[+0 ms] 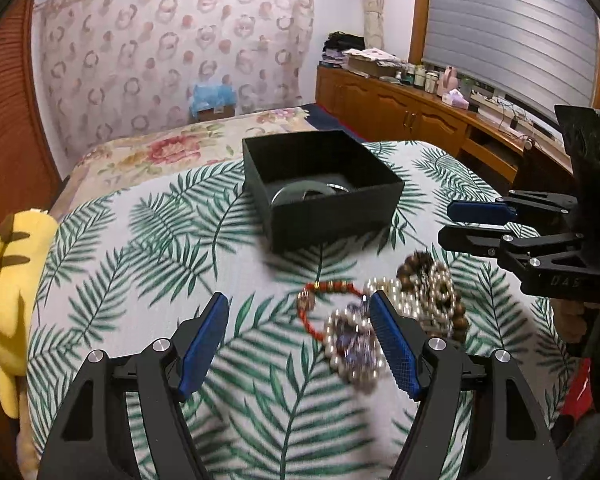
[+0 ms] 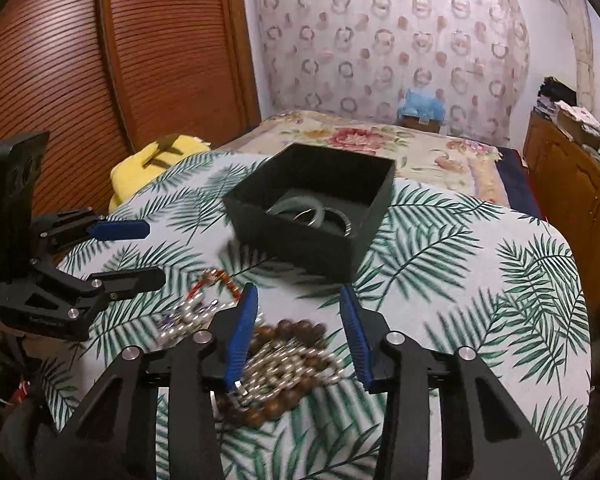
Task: Organize jewelry
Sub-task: 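Move the left gripper to the pile and grasp a pearl necklace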
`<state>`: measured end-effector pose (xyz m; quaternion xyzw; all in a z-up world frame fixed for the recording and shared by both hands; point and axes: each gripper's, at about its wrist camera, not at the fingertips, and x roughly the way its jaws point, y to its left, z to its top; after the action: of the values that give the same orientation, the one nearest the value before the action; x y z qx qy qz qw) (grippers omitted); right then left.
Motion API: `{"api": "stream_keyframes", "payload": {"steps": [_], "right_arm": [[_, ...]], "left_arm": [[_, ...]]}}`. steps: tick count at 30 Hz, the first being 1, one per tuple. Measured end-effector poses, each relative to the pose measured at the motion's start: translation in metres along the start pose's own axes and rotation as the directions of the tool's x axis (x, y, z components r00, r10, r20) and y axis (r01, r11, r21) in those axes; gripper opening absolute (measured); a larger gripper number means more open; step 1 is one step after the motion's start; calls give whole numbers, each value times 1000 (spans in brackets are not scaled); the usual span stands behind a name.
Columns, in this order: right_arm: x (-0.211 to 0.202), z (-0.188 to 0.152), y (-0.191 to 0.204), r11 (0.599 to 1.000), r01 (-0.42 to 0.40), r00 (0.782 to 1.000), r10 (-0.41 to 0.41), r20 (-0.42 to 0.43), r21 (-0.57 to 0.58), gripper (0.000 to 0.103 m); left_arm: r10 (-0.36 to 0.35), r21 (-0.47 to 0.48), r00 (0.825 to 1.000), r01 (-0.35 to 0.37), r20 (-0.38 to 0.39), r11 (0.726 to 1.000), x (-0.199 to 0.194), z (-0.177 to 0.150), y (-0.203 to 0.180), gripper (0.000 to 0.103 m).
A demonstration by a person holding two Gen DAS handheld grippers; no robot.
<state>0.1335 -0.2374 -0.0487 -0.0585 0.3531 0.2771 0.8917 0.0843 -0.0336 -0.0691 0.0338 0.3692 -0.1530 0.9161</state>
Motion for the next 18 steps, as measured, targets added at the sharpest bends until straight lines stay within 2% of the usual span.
{"api": "stream_keyframes", "payload": {"steps": [5,9,12,18], "right_arm": [[-6,-21,2,1000,16,999,-16,-28,14,41],[-10,-46,-2,999,29,997,-26,-72,33,27],[-16,-60,-7,997,27,997,-21,-79,71,27],[-19,-79,-2,996,20,997,-13,-80,84,27]], "left_arm": [[-24,-18,1000,24,-6,1000,-6,-14,1,70],[-39,-15,999,39,-9,999,-9,-21,-4,70],[-59,-7,998,59,-10,998,-8,-19,-9,69],[-113,48,992,116,-48,992,7,-9,-28,49]]}}
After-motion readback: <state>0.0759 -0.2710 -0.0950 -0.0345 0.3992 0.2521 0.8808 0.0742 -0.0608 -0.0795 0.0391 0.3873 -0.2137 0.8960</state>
